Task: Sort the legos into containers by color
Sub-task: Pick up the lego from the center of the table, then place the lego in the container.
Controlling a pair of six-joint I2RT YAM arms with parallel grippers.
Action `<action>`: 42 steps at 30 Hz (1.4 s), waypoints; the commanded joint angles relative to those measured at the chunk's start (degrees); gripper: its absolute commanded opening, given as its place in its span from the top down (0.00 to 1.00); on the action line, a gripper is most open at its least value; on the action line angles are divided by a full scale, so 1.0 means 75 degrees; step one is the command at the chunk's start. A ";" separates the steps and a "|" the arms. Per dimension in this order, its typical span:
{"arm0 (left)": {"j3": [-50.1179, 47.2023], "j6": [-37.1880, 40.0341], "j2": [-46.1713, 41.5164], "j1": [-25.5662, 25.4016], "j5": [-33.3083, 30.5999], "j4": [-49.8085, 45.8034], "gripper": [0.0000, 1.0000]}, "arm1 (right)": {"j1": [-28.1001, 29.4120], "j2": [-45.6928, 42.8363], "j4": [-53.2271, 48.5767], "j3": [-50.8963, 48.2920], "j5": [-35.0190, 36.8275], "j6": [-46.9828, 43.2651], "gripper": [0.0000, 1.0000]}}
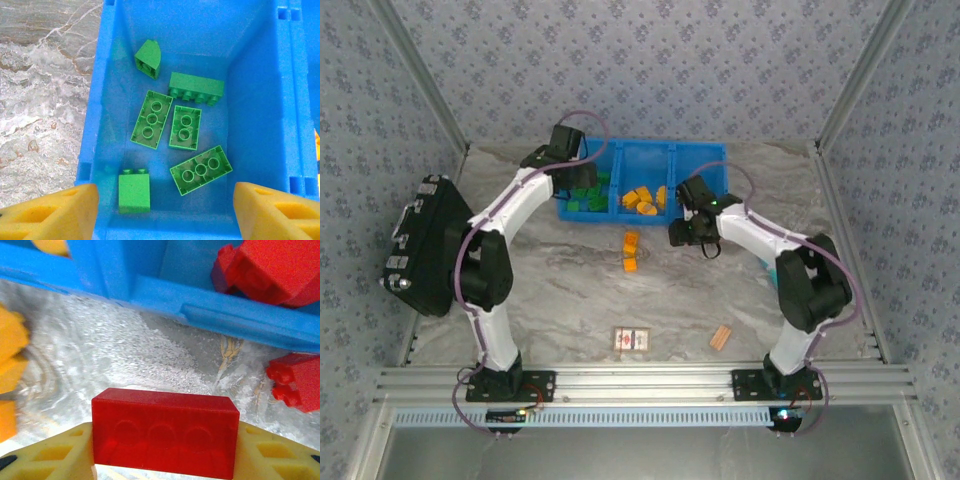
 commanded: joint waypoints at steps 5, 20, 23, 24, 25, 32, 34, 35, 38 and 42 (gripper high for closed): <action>-0.0496 -0.0106 -0.0873 -0.0007 0.0466 0.0261 0.28 | -0.0526 -0.0056 -0.0532 0.1065 -0.0127 -0.0581 0.46; -0.2785 0.0483 -0.4064 -0.0007 0.1215 -0.1104 0.28 | -0.1048 0.2236 -0.0655 0.3359 0.0200 -0.1178 0.46; -0.2796 0.0705 -0.4556 -0.0007 0.1142 -0.2033 0.28 | -0.1051 0.2561 -0.0829 0.3721 0.0220 -0.1202 0.45; -0.2770 0.0770 -0.4683 -0.0007 0.1111 -0.2287 0.28 | -0.1038 0.2606 -0.0853 0.3769 0.0219 -0.1202 0.43; -0.2756 0.0857 -0.4827 -0.0012 0.1054 -0.2519 0.27 | -0.1033 0.2634 -0.0837 0.3803 0.0225 -0.1202 0.41; -0.2971 0.1016 -0.5446 -0.0009 0.0869 -0.3000 0.26 | -0.1011 0.2516 -0.0803 0.3794 0.0317 -0.1167 0.30; -0.3053 0.0945 -0.5441 -0.0007 0.0968 -0.2903 0.26 | -0.0994 0.2393 -0.0810 0.3736 0.0337 -0.1187 0.28; -0.3092 0.0914 -0.5427 -0.0007 0.1049 -0.2830 0.26 | -0.0976 0.2309 -0.0816 0.3692 0.0342 -0.1208 0.27; -0.3163 0.0838 -0.5389 -0.0010 0.1195 -0.2652 0.26 | -0.1002 0.2092 -0.0870 0.3584 0.0364 -0.1242 0.25; -0.3245 0.0815 -0.5409 -0.0011 0.1279 -0.2488 0.26 | -0.0986 0.1780 -0.0852 0.3398 0.0346 -0.1315 0.25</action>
